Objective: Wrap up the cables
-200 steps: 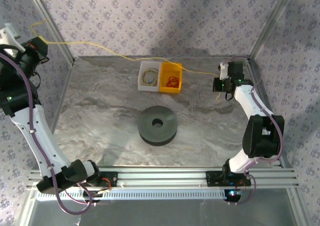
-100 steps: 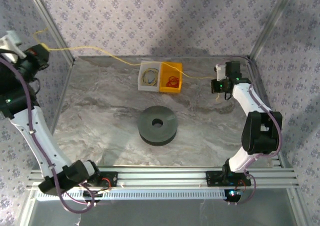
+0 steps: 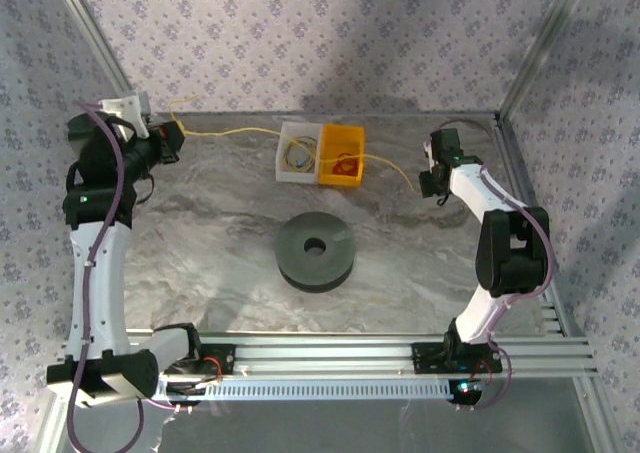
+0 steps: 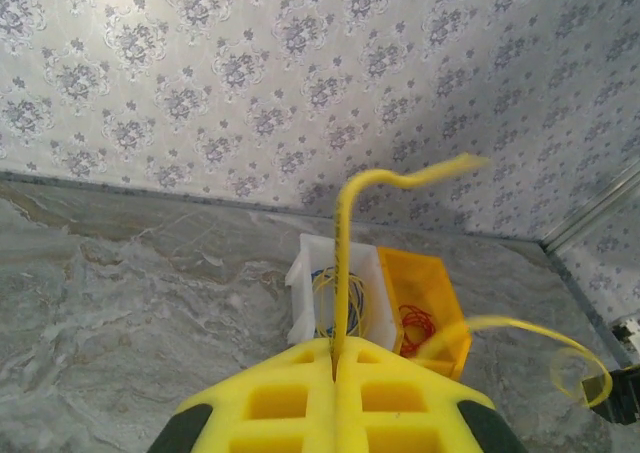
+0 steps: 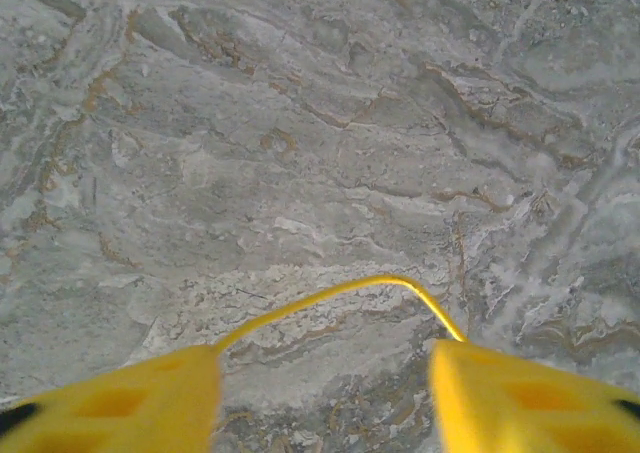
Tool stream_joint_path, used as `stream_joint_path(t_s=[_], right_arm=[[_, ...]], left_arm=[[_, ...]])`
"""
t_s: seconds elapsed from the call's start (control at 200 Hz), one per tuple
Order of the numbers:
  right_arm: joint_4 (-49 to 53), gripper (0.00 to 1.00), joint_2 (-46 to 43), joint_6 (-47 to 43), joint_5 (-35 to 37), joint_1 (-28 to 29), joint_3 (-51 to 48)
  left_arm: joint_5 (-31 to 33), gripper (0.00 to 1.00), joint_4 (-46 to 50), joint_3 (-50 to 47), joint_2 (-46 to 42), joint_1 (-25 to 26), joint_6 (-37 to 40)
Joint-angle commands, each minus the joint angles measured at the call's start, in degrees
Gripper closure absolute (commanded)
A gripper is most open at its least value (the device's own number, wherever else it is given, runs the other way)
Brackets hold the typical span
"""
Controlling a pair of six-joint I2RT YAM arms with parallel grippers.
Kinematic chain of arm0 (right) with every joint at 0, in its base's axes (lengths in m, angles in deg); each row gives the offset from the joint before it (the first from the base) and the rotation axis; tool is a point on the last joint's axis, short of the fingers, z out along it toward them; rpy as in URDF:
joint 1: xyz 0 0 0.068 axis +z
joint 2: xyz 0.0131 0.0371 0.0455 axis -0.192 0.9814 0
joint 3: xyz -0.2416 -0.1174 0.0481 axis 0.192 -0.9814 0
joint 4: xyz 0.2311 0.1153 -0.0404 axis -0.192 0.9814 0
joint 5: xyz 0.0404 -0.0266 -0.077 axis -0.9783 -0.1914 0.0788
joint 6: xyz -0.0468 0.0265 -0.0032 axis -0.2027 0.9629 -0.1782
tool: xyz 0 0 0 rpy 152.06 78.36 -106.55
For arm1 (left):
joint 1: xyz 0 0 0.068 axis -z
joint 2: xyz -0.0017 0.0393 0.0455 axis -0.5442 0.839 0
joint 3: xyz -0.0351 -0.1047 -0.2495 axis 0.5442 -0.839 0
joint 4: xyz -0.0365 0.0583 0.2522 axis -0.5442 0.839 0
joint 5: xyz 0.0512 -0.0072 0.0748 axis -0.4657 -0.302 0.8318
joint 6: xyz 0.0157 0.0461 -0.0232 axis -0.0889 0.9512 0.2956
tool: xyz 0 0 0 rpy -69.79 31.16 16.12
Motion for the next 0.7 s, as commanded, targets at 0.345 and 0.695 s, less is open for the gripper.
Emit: stream_joint_path(t_s=[0.345,0.695], right_arm=[[9.43,0.07,-17.0,-2.86,-20.29,8.44,14.03],[-1.04,0.14,-4.8,-12.23,-18.41,36.43,34.34]], left_arm=[[11.47,1.0,-4.87,0.56,0.24,5.32,2.09],[12.62,1.0,-3.75,0.06,-0.2,5.85,2.85]])
